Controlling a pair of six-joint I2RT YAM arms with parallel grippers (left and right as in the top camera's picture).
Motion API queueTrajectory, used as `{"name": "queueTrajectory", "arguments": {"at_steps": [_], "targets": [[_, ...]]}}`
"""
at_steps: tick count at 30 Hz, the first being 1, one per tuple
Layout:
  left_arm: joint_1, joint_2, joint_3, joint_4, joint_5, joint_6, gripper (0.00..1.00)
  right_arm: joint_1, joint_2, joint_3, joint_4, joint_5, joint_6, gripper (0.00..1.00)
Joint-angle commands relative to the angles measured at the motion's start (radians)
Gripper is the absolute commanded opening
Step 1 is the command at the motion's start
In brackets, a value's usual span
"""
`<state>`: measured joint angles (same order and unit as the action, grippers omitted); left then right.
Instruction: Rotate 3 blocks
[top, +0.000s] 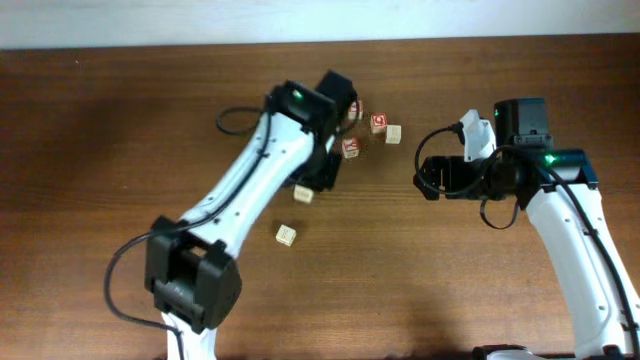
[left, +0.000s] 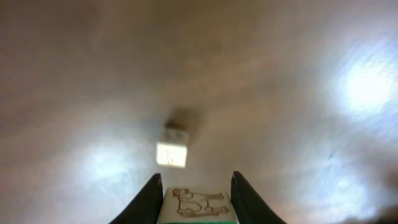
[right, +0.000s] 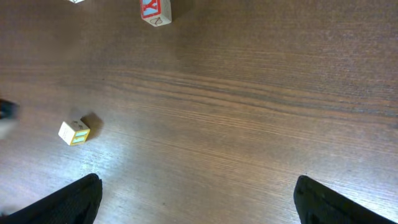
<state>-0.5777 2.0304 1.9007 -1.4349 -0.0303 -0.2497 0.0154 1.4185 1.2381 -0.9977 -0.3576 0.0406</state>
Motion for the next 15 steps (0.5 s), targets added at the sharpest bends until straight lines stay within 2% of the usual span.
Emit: {"name": "queueTrajectory", "arguments": {"at_steps": [1,3,4,6,9,10,12,14,15], "targets": [[-0.011,0.005,-0.288,0.214,0.116,-0.063,0.17,-0.003,-0.004,0.011,0.002,0.003,-0.011,0.99],[-0.012,0.005,-0.455,0.379,0.119,-0.102,0.24,-0.003,-0.004,0.011,0.007,0.003,-0.011,0.99],[-0.013,0.005,-0.494,0.410,0.121,-0.109,0.25,-0.003,-0.004,0.011,0.014,0.003,-0.011,0.99],[-0.013,0.006,-0.502,0.402,0.141,-0.124,0.38,-0.003,-0.004,0.011,0.018,0.003,-0.011,0.99],[-0.013,0.006,-0.502,0.422,0.146,-0.124,0.65,-0.003,-0.004,0.011,0.018,0.003,-0.011,0.99],[-0.013,0.006,-0.501,0.425,0.146,-0.124,0.66,-0.003,-0.004,0.011,0.018,0.003,-0.011,0.99],[0.008,0.005,-0.449,0.402,0.134,-0.111,0.70,-0.003,-0.004,0.011,0.031,0.002,-0.010,0.99],[0.064,0.005,-0.252,0.289,0.074,-0.066,0.71,-0.003,-0.004,0.011,0.039,0.002,0.006,0.99],[0.086,0.005,-0.161,0.284,0.063,-0.051,0.73,-0.003,-0.004,0.011,0.045,0.002,0.025,0.99]]}}
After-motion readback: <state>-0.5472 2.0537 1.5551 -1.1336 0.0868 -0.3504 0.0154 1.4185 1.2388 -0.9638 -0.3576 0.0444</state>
